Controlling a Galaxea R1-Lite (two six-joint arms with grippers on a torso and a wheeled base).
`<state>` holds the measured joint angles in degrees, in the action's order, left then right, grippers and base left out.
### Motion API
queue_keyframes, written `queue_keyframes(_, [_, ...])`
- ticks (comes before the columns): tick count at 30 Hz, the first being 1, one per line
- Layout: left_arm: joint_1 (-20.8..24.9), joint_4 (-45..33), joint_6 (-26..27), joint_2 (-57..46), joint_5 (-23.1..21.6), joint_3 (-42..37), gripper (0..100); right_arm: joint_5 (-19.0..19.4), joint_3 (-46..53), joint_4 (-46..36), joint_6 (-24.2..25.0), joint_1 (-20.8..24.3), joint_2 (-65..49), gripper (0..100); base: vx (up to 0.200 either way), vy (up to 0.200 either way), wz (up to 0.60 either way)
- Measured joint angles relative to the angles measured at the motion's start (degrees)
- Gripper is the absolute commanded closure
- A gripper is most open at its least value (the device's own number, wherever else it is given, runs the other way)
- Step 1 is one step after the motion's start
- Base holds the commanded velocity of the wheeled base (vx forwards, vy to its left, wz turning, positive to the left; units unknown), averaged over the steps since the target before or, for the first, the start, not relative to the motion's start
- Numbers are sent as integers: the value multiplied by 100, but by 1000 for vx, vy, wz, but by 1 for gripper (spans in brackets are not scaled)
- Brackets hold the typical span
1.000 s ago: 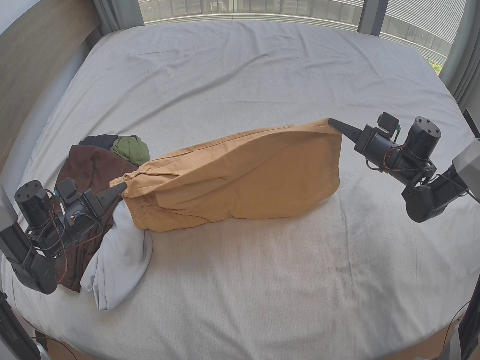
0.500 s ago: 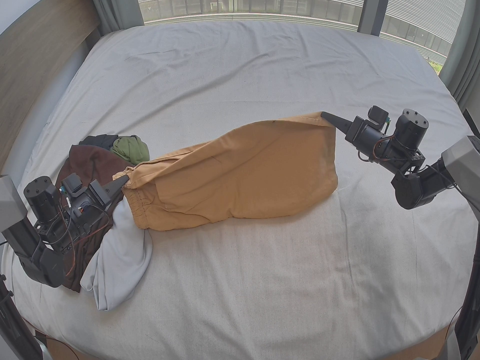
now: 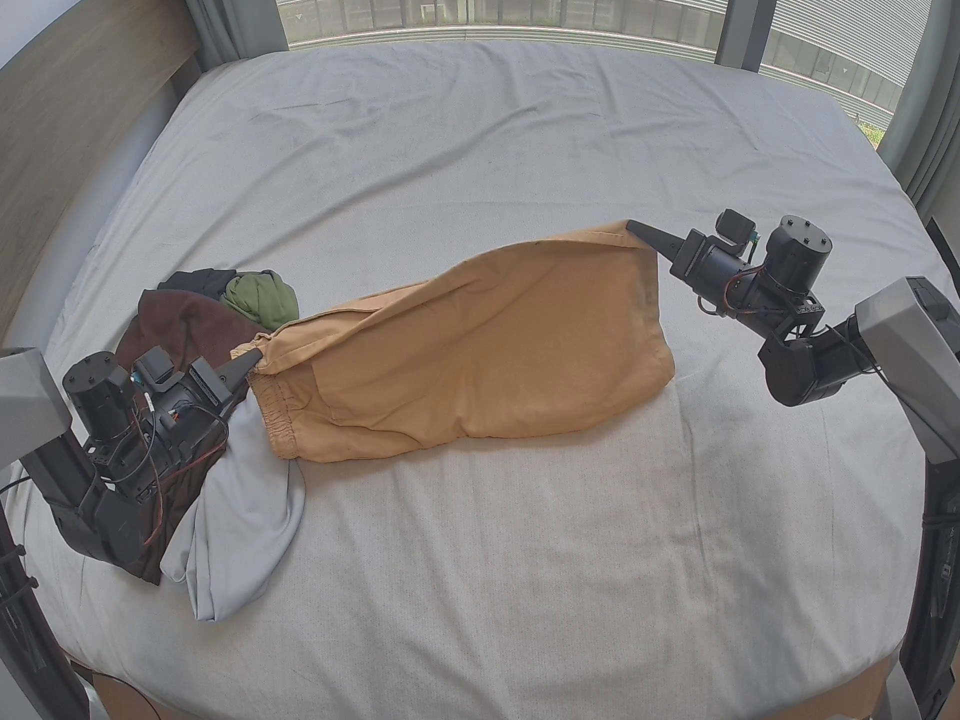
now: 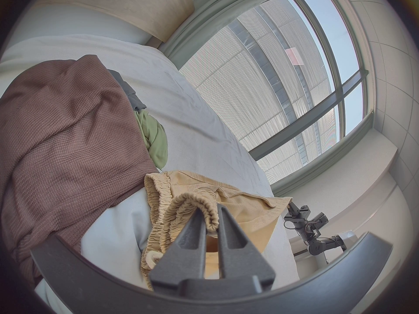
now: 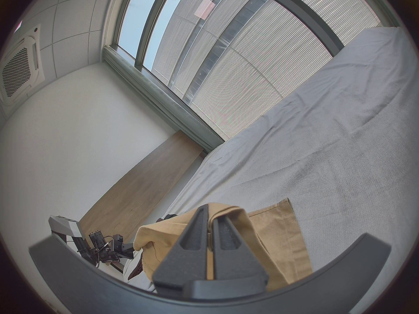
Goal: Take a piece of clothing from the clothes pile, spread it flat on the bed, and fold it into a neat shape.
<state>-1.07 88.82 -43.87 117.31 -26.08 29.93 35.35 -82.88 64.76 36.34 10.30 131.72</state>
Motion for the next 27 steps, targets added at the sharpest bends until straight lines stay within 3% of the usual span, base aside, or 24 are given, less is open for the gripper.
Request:
queue_keyframes(3, [-9, 0, 2, 50, 11, 41, 100, 1, -110, -35, -2, -9, 80, 100, 0, 0, 0])
queue_keyframes(4, [-13, 0, 2, 63, 16, 52, 0, 0, -135, -88, -5, -11, 100, 100, 0, 0, 0])
queue_keyframes(5, [-18, 2, 2, 69, 22, 63, 0, -2, -160, -132, -7, -13, 116, 0, 0, 0, 0])
queue_keyframes(18, [-199, 2, -148, 91, 374, 364, 0, -133, -750, -249, -5, 35, 310, 0, 0, 0, 0])
queue_keyframes(27, [-188, 2, -224, -141, 350, 323, 0, -150, 336, -191, -132, 116, -234, 0, 0, 0, 0])
